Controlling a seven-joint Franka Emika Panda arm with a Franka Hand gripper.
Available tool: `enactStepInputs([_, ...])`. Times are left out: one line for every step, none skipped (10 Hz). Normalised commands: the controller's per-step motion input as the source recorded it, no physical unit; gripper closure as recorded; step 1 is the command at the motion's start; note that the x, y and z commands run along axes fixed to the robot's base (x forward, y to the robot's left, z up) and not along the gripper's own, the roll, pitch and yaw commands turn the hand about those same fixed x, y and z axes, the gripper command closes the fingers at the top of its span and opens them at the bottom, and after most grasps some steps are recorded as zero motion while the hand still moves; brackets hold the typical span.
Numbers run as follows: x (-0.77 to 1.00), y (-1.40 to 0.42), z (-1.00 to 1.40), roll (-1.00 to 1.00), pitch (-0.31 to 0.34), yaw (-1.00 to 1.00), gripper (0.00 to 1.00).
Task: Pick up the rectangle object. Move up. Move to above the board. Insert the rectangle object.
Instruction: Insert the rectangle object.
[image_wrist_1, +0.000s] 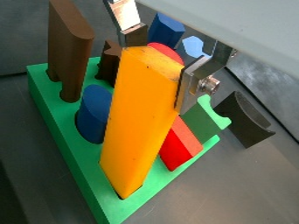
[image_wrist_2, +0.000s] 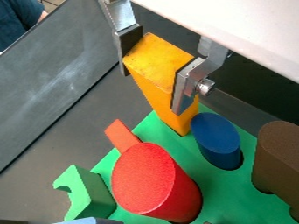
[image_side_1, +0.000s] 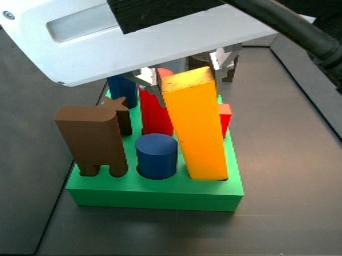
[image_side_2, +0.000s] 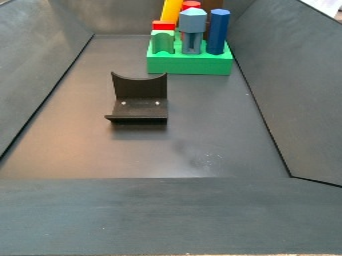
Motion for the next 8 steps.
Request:
enactStepInputs([-0.04,0.00,-0.03,0.05,0.000,0.00,1.00])
enactStepInputs([0.00,-0.18,-0.06,0.00,0.000,0.00,1.00])
enactStepInputs([0.22,-0.31,-0.15,0.50,0.120,0.00,1.00])
enactStepInputs([0.34,-0.29,0.01,0.50,0.140,0.00,1.00])
enactStepInputs([0.40,-0.34,0.00,0.50,0.154,0.00,1.00])
enactStepInputs([0.48,-0.40,-0.04,0.50,0.183,0.00,1.00])
enactStepInputs([0.57,-0.40,-0.14,0.49,0.233,0.00,1.00])
enactStepInputs([0.58,-0.38,-0.14,0.47,0.264,0.00,1.00])
